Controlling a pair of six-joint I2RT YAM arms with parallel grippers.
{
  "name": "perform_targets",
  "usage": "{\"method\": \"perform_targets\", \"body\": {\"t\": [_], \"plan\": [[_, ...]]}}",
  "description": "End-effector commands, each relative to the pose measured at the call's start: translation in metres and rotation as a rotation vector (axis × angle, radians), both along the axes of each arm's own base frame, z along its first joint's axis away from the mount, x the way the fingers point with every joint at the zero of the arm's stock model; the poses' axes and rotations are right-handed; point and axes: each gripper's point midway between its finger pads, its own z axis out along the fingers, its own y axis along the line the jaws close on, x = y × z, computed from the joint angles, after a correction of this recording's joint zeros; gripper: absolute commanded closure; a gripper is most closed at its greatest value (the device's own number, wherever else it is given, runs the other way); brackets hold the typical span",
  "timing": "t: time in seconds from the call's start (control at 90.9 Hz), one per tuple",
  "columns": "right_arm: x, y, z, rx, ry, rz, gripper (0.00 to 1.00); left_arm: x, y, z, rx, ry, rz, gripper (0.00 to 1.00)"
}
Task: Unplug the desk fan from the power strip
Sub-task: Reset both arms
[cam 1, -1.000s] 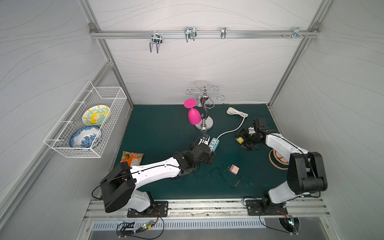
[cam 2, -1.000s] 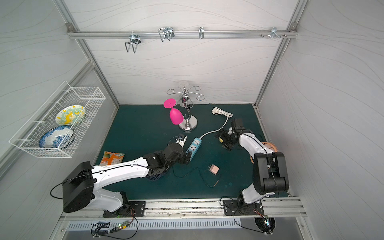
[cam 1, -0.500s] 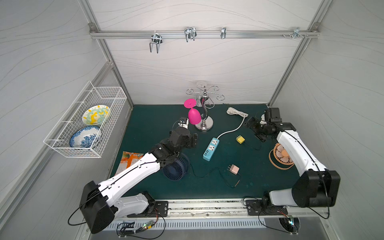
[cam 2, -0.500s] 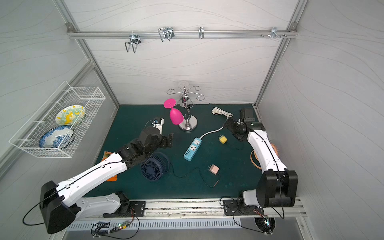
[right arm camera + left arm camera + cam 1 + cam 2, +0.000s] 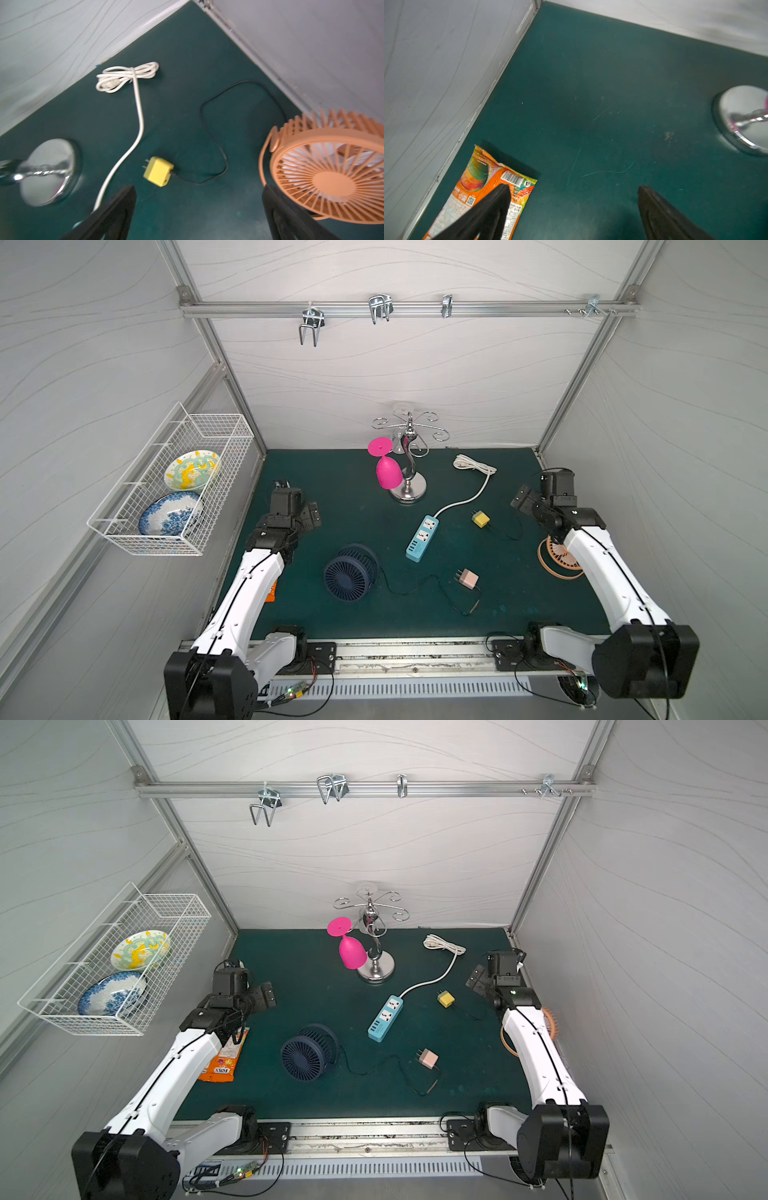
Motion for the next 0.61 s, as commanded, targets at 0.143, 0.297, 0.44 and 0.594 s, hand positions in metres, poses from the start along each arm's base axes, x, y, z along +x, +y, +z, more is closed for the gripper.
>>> {"method": "perform_targets", "body": {"t": [0.143, 0.297, 0.44, 0.594], "plan": [[0.001, -0.048, -0.003, -0.233, -0.088, -0.154, 0.01, 0.039, 0.019, -0.02, 0.028, -0.176, 0.043, 0.0], [0.003, -0.05, -0.02, -0.264, -0.154, -0.146, 0.01, 0.055, 0.021, -0.023, 0.087, -0.285, 0.011, 0.0], [0.014, -0.047, -0.037, -0.279, -0.217, -0.117, 0.01, 0.064, 0.022, -0.026, 0.134, -0.363, -0.005, 0.0], [0.024, -0.041, -0.058, -0.268, -0.239, -0.082, 0.01, 0.075, 0.009, -0.04, 0.085, -0.379, -0.068, 0.0]]}}
